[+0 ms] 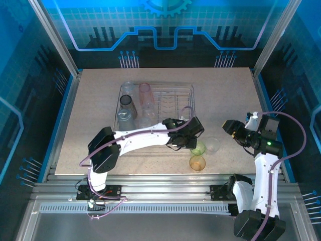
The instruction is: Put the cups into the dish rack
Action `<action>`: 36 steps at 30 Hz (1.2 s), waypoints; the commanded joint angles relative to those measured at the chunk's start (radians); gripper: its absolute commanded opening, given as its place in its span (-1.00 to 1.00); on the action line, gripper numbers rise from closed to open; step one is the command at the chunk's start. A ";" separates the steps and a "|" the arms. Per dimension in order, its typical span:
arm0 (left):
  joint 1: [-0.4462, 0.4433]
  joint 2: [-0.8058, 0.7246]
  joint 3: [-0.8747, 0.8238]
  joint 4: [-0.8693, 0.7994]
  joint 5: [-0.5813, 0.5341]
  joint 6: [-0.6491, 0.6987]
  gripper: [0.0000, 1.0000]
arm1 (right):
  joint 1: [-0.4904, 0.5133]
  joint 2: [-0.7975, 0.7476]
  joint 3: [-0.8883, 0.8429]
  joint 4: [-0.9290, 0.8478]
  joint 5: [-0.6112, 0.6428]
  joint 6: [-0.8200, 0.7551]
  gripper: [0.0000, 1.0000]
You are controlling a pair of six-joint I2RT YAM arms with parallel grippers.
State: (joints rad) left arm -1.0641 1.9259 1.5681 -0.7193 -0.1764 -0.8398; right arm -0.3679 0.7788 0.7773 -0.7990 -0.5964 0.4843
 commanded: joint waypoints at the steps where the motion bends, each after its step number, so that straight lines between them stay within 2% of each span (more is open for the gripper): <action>1: -0.001 0.015 0.029 -0.006 -0.018 -0.012 -0.02 | -0.012 -0.005 -0.007 0.003 -0.025 -0.012 0.24; 19: -0.002 0.095 0.064 0.022 0.011 0.018 -0.10 | -0.012 -0.018 -0.028 0.004 -0.034 -0.010 0.24; 34: -0.001 0.135 0.077 0.047 0.012 0.039 -0.37 | -0.012 -0.024 -0.027 -0.002 -0.037 -0.015 0.24; 36: -0.002 0.133 0.087 0.045 0.024 0.049 -0.45 | -0.012 -0.026 -0.026 -0.008 -0.035 -0.015 0.24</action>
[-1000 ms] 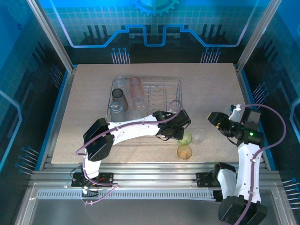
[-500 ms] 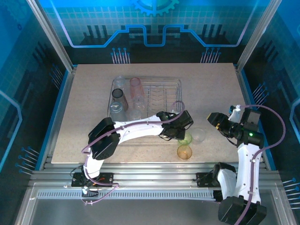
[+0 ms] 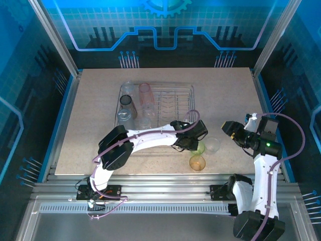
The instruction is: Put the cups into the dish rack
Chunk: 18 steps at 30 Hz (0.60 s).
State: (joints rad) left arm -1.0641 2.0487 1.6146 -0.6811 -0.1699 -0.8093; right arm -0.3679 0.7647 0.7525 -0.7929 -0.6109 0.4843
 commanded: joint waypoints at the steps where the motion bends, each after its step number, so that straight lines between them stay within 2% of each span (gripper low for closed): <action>1: -0.001 0.007 0.042 0.009 0.018 0.023 -0.49 | -0.012 -0.012 0.001 -0.015 -0.021 -0.016 0.24; 14: 0.000 -0.045 0.042 0.014 -0.002 0.082 -0.98 | -0.012 -0.012 0.005 -0.012 -0.026 -0.010 0.24; 18: 0.000 -0.064 0.045 0.014 -0.007 0.098 -1.00 | -0.012 -0.010 0.012 -0.012 -0.026 -0.010 0.24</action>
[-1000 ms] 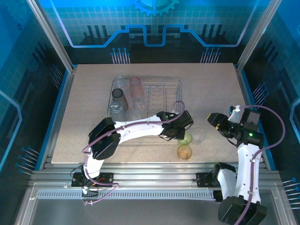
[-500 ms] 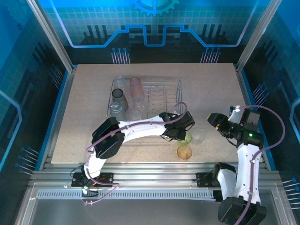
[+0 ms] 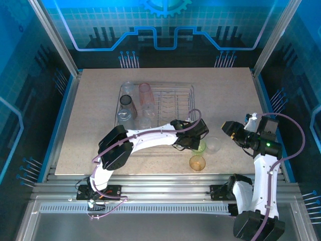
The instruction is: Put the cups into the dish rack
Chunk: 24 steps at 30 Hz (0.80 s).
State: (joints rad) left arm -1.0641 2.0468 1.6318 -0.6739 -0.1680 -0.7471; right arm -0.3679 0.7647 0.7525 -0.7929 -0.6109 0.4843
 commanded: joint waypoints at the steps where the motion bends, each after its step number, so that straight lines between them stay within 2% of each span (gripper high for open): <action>1: -0.001 -0.070 0.028 0.008 -0.012 0.042 -1.00 | -0.012 -0.009 0.013 -0.012 -0.026 -0.010 0.24; 9: 0.001 -0.198 -0.006 0.048 -0.019 0.177 -1.00 | -0.012 0.002 0.024 0.004 -0.007 -0.014 0.24; 14: 0.002 -0.344 -0.096 0.136 -0.015 0.285 -1.00 | -0.014 0.009 0.033 0.015 0.026 0.006 0.26; 17: 0.013 -0.452 -0.177 0.220 -0.023 0.340 -1.00 | -0.017 0.044 0.069 -0.012 0.029 -0.020 0.34; 24: 0.139 -0.679 -0.371 0.397 0.044 0.263 -1.00 | -0.019 0.070 0.108 0.051 -0.081 -0.007 0.37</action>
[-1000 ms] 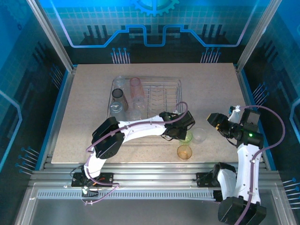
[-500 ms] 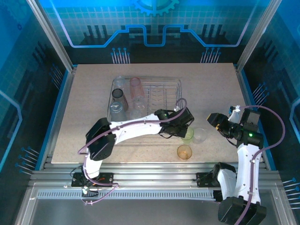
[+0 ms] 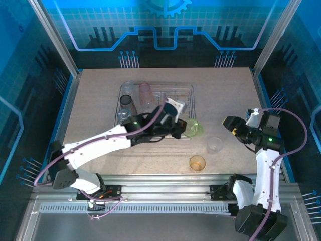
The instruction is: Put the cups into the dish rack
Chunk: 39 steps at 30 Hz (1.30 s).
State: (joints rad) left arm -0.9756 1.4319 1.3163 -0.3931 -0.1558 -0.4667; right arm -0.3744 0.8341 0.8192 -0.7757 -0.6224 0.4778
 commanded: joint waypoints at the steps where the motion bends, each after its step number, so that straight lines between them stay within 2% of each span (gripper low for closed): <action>1: 0.078 -0.091 -0.084 0.143 0.055 -0.043 -1.00 | -0.013 0.002 0.046 0.048 -0.094 0.005 0.37; 7: 0.249 -0.183 -0.217 0.336 0.280 -0.226 -1.00 | 0.012 0.038 0.143 0.114 -0.223 0.010 0.36; 11: 0.329 -0.188 -0.287 0.508 0.428 -0.358 -1.00 | 0.070 0.046 0.169 0.282 -0.301 0.086 0.36; 17: 0.382 -0.163 -0.371 0.769 0.541 -0.519 -1.00 | 0.205 0.058 0.135 0.647 -0.379 0.270 0.42; 23: 0.396 -0.085 -0.381 1.010 0.667 -0.655 -1.00 | 0.363 0.121 0.192 0.652 -0.340 0.210 0.49; 26: 0.396 -0.060 -0.377 1.078 0.692 -0.695 -1.00 | 0.403 0.144 0.208 0.662 -0.332 0.196 0.52; 30: 0.396 -0.050 -0.368 1.077 0.695 -0.692 -1.00 | 0.441 0.154 0.198 0.750 -0.343 0.222 0.57; 32: 0.396 -0.046 -0.364 1.070 0.701 -0.692 -1.00 | 0.454 0.155 0.168 0.863 -0.366 0.283 0.63; 34: 0.397 -0.042 -0.365 1.079 0.705 -0.699 -1.00 | 0.474 0.162 0.155 0.916 -0.379 0.308 0.80; 39: 0.396 -0.033 -0.364 1.105 0.710 -0.716 -1.00 | 0.527 0.182 0.172 0.853 -0.353 0.249 0.87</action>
State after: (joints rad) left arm -0.5842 1.3872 0.9394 0.6411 0.5262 -1.1595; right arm 0.1291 1.0065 0.9855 0.0547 -0.9730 0.7509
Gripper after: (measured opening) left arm 0.062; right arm 0.934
